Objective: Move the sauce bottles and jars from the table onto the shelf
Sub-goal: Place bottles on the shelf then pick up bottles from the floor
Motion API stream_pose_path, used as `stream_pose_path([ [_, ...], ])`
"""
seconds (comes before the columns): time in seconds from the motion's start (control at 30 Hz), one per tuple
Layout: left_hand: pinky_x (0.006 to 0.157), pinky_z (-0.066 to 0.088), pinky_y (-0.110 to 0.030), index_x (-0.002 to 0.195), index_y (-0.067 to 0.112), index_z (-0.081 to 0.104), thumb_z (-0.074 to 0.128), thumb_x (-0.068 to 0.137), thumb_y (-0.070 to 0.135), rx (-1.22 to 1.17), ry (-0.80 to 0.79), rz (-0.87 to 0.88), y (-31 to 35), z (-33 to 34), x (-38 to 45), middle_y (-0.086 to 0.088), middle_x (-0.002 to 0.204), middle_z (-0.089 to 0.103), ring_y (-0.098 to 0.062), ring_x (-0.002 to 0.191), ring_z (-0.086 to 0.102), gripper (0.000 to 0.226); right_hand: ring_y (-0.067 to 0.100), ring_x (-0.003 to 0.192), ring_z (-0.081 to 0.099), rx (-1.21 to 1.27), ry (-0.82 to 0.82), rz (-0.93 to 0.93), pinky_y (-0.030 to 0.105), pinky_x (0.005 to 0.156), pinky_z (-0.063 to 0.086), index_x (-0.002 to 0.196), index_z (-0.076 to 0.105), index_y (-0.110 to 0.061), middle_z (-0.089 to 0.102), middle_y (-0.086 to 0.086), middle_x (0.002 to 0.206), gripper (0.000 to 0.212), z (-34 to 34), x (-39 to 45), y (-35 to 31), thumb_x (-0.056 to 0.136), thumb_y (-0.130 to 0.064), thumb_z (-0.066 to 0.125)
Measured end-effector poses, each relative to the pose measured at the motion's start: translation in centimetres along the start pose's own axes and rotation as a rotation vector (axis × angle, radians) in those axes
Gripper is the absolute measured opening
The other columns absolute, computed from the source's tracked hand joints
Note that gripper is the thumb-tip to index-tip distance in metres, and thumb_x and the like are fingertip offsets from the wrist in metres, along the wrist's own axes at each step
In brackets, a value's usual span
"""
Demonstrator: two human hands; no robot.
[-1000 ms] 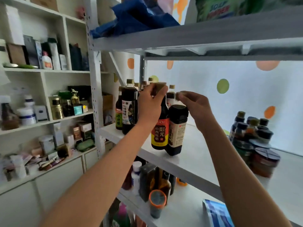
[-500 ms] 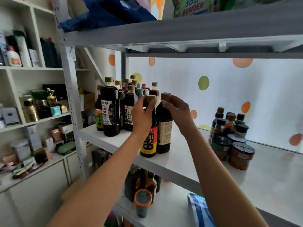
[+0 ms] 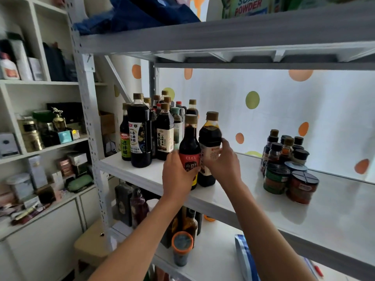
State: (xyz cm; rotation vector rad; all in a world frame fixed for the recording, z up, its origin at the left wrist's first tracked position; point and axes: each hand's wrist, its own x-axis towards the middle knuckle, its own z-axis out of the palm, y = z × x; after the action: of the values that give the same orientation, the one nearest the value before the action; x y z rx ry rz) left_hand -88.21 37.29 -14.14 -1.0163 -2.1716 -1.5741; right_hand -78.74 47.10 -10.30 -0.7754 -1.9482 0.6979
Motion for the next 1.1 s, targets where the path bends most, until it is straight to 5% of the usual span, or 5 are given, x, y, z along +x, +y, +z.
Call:
stream_pose_path([
  [0.17, 0.088, 0.043, -0.026, 0.127, 0.021, 0.050, 0.080, 0.078, 0.031, -0.079, -0.025, -0.015, -1.3, 0.2, 1.3, 0.003, 0.118, 0.061, -0.018, 0.111, 0.057, 0.058, 0.023, 0.098, 0.065, 0.033, -0.045, 0.011, 0.040, 0.080, 0.056, 0.127, 0.048, -0.019, 0.068, 0.004, 0.110, 0.047, 0.5, 1.9, 0.9, 0.083, -0.021, 0.065],
  [0.5, 0.095, 0.048, -0.035, 0.130, 0.020, 0.049, 0.078, 0.080, 0.028, -0.199, -0.200, -0.033, -4.0, 3.2, 7.4, 0.002, 0.123, 0.062, -0.016, 0.115, 0.057, 0.059, 0.030, 0.110, 0.062, 0.048, -0.106, 0.129, 0.036, 0.086, 0.052, 0.126, 0.049, -0.007, 0.065, 0.011, 0.118, 0.038, 4.0, 10.7, 4.6, 0.088, -0.002, 0.051],
  [0.73, 0.096, 0.045, -0.032, 0.131, 0.018, 0.050, 0.078, 0.080, 0.021, -0.188, -0.158, -0.027, -4.9, 8.2, 11.3, 0.001, 0.122, 0.063, -0.017, 0.114, 0.057, 0.058, 0.027, 0.117, 0.058, 0.034, -0.186, 0.102, 0.032, 0.087, 0.048, 0.133, 0.047, -0.010, 0.061, 0.008, 0.127, 0.042, 6.1, 16.1, 7.0, 0.091, -0.006, 0.052],
  [0.87, 0.105, 0.044, -0.045, 0.133, 0.020, 0.048, 0.077, 0.080, 0.023, -0.165, -0.165, -0.036, -5.2, 11.1, 13.4, 0.000, 0.129, 0.058, -0.019, 0.122, 0.053, 0.061, 0.025, 0.111, 0.060, 0.090, -0.161, 0.051, 0.030, 0.082, 0.045, 0.129, 0.049, -0.013, 0.063, 0.006, 0.121, 0.037, 7.6, 17.8, 8.2, 0.093, -0.012, 0.054],
  [1.1, 0.107, 0.037, -0.035, 0.144, 0.011, 0.038, 0.072, 0.085, 0.029, -0.059, -0.136, -0.029, -5.4, 14.7, 15.7, -0.008, 0.134, 0.045, -0.023, 0.128, 0.045, 0.071, 0.021, 0.106, 0.061, 0.151, -0.144, 0.010, 0.030, 0.079, 0.044, 0.127, 0.049, -0.019, 0.066, 0.002, 0.116, 0.032, 9.7, 19.9, 9.9, 0.097, -0.029, 0.053],
])
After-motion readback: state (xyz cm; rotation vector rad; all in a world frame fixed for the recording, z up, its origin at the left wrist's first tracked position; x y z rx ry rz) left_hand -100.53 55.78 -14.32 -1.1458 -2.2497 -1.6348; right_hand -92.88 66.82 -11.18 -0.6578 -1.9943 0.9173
